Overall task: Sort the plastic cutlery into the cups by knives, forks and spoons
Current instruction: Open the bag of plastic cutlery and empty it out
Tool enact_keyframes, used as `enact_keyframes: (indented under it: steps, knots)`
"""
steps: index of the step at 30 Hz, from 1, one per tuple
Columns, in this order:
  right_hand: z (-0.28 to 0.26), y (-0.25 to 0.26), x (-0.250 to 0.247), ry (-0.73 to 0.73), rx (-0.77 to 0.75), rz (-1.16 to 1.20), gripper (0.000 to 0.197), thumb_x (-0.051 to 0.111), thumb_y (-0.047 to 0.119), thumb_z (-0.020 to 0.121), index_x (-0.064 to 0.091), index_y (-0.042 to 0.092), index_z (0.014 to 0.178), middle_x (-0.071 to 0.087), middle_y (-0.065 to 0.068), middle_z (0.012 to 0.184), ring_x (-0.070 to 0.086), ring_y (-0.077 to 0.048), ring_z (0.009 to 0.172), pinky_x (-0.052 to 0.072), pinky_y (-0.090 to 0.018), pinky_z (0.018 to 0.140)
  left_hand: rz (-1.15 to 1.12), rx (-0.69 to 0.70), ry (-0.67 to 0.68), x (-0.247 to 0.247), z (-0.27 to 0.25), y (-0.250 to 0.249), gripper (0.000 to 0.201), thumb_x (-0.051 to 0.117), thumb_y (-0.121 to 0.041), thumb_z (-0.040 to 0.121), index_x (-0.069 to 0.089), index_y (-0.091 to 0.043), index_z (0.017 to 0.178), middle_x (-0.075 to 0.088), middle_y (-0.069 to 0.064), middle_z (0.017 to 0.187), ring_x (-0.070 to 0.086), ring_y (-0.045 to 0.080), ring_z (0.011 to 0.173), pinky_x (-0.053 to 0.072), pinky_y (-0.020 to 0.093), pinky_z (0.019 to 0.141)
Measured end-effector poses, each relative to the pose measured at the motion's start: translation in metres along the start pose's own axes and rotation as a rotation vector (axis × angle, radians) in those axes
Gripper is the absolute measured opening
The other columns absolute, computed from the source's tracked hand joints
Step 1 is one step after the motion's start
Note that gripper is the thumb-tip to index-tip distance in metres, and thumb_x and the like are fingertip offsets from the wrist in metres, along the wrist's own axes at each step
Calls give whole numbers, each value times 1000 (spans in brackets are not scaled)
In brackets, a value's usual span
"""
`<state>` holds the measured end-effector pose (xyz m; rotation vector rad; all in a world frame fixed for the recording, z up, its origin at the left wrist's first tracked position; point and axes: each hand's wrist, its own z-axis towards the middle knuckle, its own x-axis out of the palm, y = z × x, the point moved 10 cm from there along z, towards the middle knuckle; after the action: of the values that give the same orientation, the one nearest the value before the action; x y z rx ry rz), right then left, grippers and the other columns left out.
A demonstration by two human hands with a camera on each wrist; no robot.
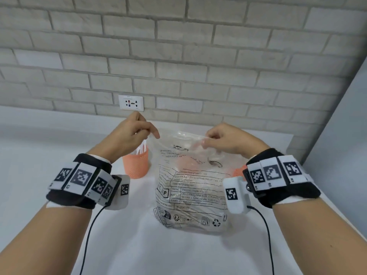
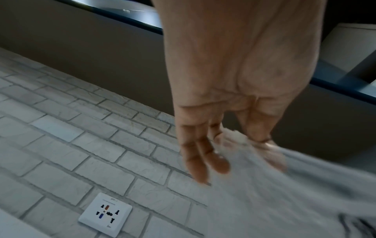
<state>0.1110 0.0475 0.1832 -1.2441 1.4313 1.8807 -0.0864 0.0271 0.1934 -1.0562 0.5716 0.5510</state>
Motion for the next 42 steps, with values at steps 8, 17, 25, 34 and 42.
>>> enact_keyframes:
  steps: [8,17,25,34,42]
  knots:
    - [-9,2,-4,-356,-47,2,28,71,25,80,59,14,102,50,10,78,50,-10,75,39,-25,65,394,-109,-23,39,1,4,30,75,-29,73,53,-17,59,55,-1,66,53,21,68,33,27,57]
    - [-22,-107,111,236,508,463,24,58,17,91,53,2,109,60,-11,100,66,-23,78,59,-36,77,-471,-449,215,90,-25,67,46,50,15,82,63,-24,103,64,3,93,63,15,63,50,21,56]
    - [-9,-106,98,-64,406,1699,19,31,-10,94,49,-11,99,66,-24,97,67,-26,75,59,-35,63,-1509,-737,19,116,-47,91,13,68,2,63,70,0,76,70,9,89,71,32,68,59,43,58]
    - [-13,-81,101,92,311,1392,14,46,6,91,60,6,94,62,0,52,59,-13,48,53,-35,61,-442,-628,129,102,-48,103,7,62,-10,86,64,-8,92,63,10,92,55,15,68,53,23,63]
    - [-27,-129,120,80,448,515,5,59,9,89,59,4,90,57,-4,77,55,-12,62,50,-23,52,-1233,-867,52,115,-58,89,20,48,23,80,52,4,82,69,26,68,70,32,58,53,29,40]
